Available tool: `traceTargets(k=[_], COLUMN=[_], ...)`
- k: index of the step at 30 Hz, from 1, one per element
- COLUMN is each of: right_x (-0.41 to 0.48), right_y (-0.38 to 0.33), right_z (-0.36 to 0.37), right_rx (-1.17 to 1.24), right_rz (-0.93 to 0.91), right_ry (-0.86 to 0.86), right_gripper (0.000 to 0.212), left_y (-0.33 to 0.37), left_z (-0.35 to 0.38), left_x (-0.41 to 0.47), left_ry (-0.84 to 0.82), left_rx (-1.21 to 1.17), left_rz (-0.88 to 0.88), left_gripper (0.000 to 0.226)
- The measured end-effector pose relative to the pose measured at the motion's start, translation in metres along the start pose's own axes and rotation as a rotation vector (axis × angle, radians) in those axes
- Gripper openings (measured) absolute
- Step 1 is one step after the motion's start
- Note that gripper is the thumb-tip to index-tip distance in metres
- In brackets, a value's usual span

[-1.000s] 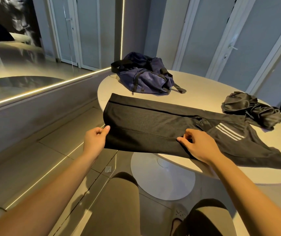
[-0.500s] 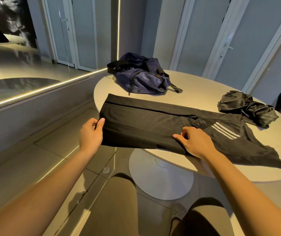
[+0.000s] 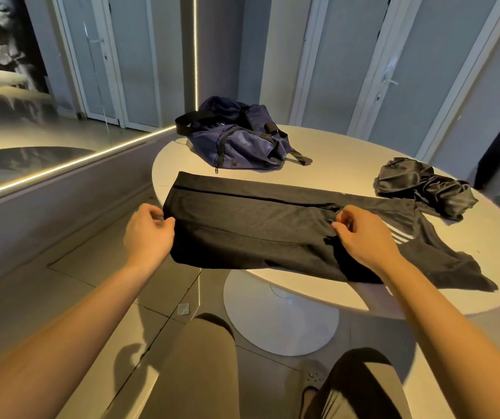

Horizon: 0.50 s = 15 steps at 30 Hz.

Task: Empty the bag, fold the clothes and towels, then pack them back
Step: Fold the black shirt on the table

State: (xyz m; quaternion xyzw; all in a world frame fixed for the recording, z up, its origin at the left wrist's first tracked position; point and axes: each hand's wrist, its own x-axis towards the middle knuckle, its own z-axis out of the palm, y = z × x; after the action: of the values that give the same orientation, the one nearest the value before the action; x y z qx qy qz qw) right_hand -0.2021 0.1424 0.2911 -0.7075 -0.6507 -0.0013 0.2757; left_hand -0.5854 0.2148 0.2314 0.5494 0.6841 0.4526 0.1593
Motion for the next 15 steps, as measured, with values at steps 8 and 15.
traceTargets(k=[8,15], right_x=[0.036,0.05], right_y=[0.091,0.129], right_z=[-0.011,-0.013], right_rx=[-0.17,-0.097], right_rz=[0.234,0.299], right_ry=[-0.023,-0.125], right_gripper=[0.026,0.051], left_y=[0.061,0.072], left_z=[0.03,0.04], left_x=[-0.028,-0.025], left_ry=[-0.387,-0.744], left_rx=[0.288,0.623], left_rz=[0.634,0.578], left_gripper=[0.044,0.114])
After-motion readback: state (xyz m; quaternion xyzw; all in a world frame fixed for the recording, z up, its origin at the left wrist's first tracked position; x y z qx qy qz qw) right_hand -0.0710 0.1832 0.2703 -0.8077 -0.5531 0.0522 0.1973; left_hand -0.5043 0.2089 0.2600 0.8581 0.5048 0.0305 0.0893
